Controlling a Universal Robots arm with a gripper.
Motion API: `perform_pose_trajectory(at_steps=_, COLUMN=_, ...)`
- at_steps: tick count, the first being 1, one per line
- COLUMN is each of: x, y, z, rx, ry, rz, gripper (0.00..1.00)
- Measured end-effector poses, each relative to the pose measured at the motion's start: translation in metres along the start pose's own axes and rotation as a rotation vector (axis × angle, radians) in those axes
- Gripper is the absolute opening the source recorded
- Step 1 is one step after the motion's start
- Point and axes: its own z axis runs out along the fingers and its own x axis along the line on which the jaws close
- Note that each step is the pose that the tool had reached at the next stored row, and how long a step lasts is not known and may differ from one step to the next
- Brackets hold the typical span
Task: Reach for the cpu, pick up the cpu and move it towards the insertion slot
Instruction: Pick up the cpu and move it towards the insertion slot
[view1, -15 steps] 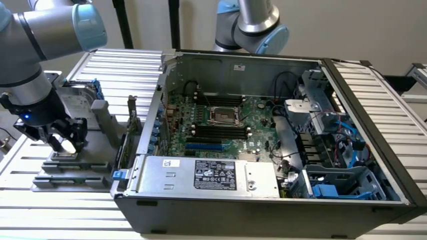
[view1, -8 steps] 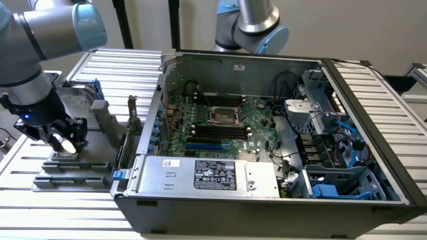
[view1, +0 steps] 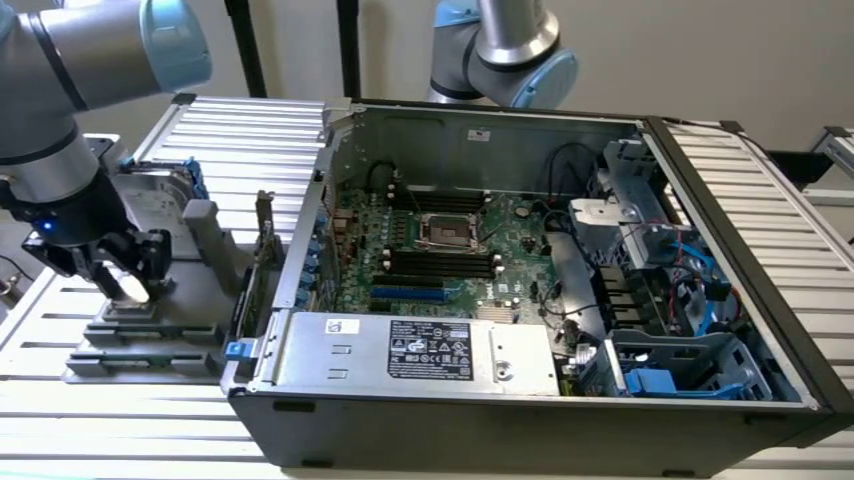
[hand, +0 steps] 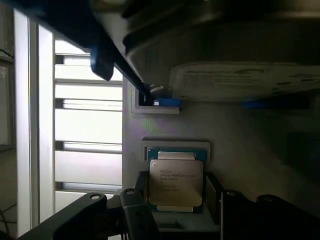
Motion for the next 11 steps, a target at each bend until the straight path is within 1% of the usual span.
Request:
perform_pose_trajectory(at_steps=4, x=-0.001, y=0.0001, z=-0.0171, rx=-0.0001, ry=0.0024, rz=0.0, gripper=0.54)
perform_pose_trajectory(at_steps=11, x=-0.006, y=0.0, z=-0.0489, rx=-0.0003, ry=0.0096, rz=0.0, gripper=0.54)
